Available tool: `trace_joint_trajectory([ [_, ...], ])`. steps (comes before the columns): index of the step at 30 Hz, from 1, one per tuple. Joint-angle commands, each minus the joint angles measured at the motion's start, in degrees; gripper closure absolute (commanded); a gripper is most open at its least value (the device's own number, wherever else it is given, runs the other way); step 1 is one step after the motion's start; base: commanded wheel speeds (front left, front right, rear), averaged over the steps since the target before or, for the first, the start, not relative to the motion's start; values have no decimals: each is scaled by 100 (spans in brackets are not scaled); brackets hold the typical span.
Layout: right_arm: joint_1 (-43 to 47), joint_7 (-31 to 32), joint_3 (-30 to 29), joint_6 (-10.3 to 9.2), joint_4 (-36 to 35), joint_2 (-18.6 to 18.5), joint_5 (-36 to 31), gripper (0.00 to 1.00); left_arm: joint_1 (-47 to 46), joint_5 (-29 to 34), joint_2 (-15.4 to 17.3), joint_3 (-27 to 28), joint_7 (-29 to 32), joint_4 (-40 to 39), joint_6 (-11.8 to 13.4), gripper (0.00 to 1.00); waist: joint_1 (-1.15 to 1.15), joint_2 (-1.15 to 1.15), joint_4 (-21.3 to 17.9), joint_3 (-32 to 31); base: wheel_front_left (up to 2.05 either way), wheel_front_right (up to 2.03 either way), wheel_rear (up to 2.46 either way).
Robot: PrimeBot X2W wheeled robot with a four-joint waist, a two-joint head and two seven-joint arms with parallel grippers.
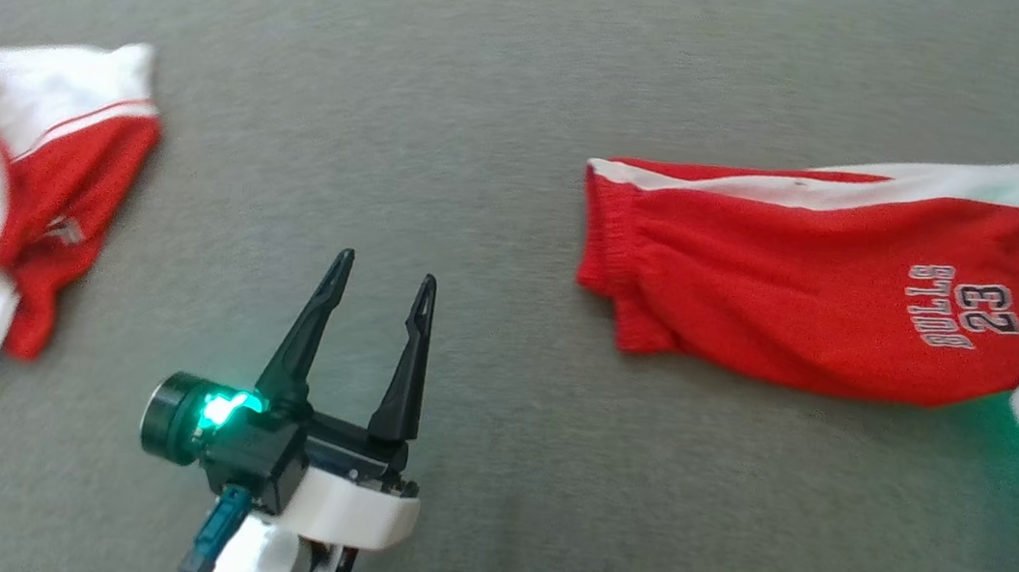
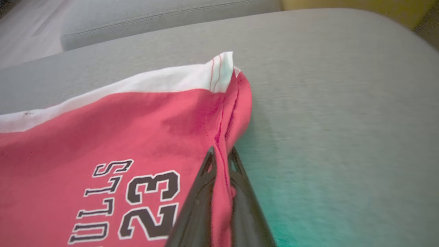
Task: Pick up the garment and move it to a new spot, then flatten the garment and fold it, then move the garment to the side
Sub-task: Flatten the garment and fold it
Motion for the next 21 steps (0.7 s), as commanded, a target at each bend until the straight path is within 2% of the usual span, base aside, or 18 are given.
trace_joint_trajectory([
  [1,59,-109,38,-4,-19,-223,15,100,-100,50,19,205,-28,-183,-25,0,0,0,-271,-96,0,0,0],
  [7,-153,-521,-16,-4,-324,-266,23,100,-185,87,18,225,-28,-147,-114,0,0,0,-457,-86,0,0,0],
  [15,-372,-780,-10,-4,-1668,-180,-117,100,-58,56,18,278,-28,-67,-171,0,0,0,-267,-210,0,0,0],
  [18,-334,-779,158,-4,-2175,-32,-323,100,11,12,18,288,-28,-60,-186,0,0,0,-144,-273,0,0,0],
  [21,-221,-591,443,-4,-2590,282,-564,100,75,-60,18,258,-28,-41,-203,0,0,0,-8,-343,0,0,0],
])
